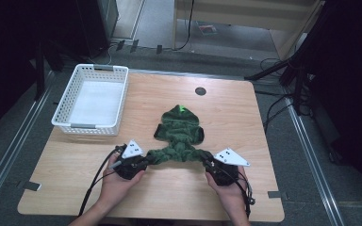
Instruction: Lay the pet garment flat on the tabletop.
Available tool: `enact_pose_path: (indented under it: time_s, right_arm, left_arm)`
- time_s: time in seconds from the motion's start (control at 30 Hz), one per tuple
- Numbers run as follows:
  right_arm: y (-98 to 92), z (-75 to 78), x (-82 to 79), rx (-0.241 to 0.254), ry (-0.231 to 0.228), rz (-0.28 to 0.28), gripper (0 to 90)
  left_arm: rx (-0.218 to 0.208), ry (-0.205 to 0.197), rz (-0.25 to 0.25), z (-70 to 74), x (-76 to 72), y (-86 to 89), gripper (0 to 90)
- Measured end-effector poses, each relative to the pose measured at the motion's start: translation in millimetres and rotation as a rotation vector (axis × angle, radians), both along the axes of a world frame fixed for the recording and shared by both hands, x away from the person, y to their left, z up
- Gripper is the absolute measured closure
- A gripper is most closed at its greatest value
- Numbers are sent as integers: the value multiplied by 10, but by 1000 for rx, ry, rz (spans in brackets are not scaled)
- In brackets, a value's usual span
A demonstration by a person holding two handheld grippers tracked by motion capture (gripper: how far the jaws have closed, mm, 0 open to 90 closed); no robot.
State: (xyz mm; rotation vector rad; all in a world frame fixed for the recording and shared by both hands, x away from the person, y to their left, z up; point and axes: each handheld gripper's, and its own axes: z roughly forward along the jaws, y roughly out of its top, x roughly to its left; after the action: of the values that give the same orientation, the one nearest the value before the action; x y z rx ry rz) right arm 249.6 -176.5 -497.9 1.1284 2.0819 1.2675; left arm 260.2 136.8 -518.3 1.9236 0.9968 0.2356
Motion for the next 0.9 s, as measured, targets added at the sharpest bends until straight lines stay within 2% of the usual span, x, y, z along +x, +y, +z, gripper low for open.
enact_pose_path:
  time_s: [0.03, 0.1, 0.17, 0.23, 0.27, 0.33, 0.37, 0.4, 0.43, 0.5, 0.57, 0.63, 0.67, 0.7, 0.73, 0.77, 0.8, 0.83, 0.87, 0.9]
  right_arm:
    - [10, 37, 2, 4, -16, 7, 841]
    - [23, 94, 1, 11, -47, 17, 841]
    - [28, 137, -4, 17, -66, 22, 840]
    - [14, 145, -5, 16, -64, 26, 838]
    - [1, 137, -3, 11, -59, 26, 837]
    - [-46, 104, -2, 15, -31, 17, 832]
    - [-72, 84, -1, 9, -12, 19, 828]
    - [-89, 64, -5, 9, 12, 24, 823]
    - [-119, 18, -17, 1, 48, 33, 821]
    - [-159, -58, -53, -17, 78, 31, 819]
    - [-197, -135, -77, -52, 120, 39, 784]
    - [-218, -192, -77, -84, 185, 80, 693]
    - [-225, -200, -92, -97, 189, 100, 650]
    - [-233, -182, -112, -74, 200, 129, 591]
    - [-246, -137, -121, -23, 213, 155, 547]
    - [-256, -93, -129, 19, 211, 168, 536]
    - [-261, -17, -128, 84, 197, 179, 538]
    - [-252, 33, -112, 114, 185, 178, 568]
    - [-226, 62, -89, 124, 166, 165, 600]
    - [-185, 60, -58, 123, 147, 144, 645]
  left_arm:
    - [-28, 7, -2, 29, 9, 29, 882]
    - [-117, 33, -19, 94, 38, 104, 881]
    - [-157, 34, -27, 152, 44, 149, 882]
    - [-204, 70, -45, 159, 69, 188, 880]
    - [-200, 102, -68, 134, 96, 205, 879]
    - [-138, 156, -121, 53, 130, 203, 876]
    - [-100, 166, -137, 20, 133, 204, 875]
    - [-34, 151, -137, -28, 111, 195, 873]
    - [-4, 144, -134, -49, 95, 190, 874]
    - [14, 156, -154, -86, 81, 200, 873]
    - [56, 163, -174, -102, 76, 192, 846]
    - [95, 186, -223, -107, 76, 179, 717]
    - [99, 157, -229, -84, 52, 181, 663]
    - [76, 148, -229, -52, 42, 194, 612]
    - [47, 143, -231, -26, 48, 210, 575]
    - [0, 130, -213, 20, 60, 224, 565]
    - [-21, 113, -181, 54, 72, 219, 550]
    - [-35, 92, -140, 72, 80, 197, 525]
    - [-39, 83, -108, 67, 95, 165, 521]
    - [-28, 91, -102, 41, 111, 122, 531]
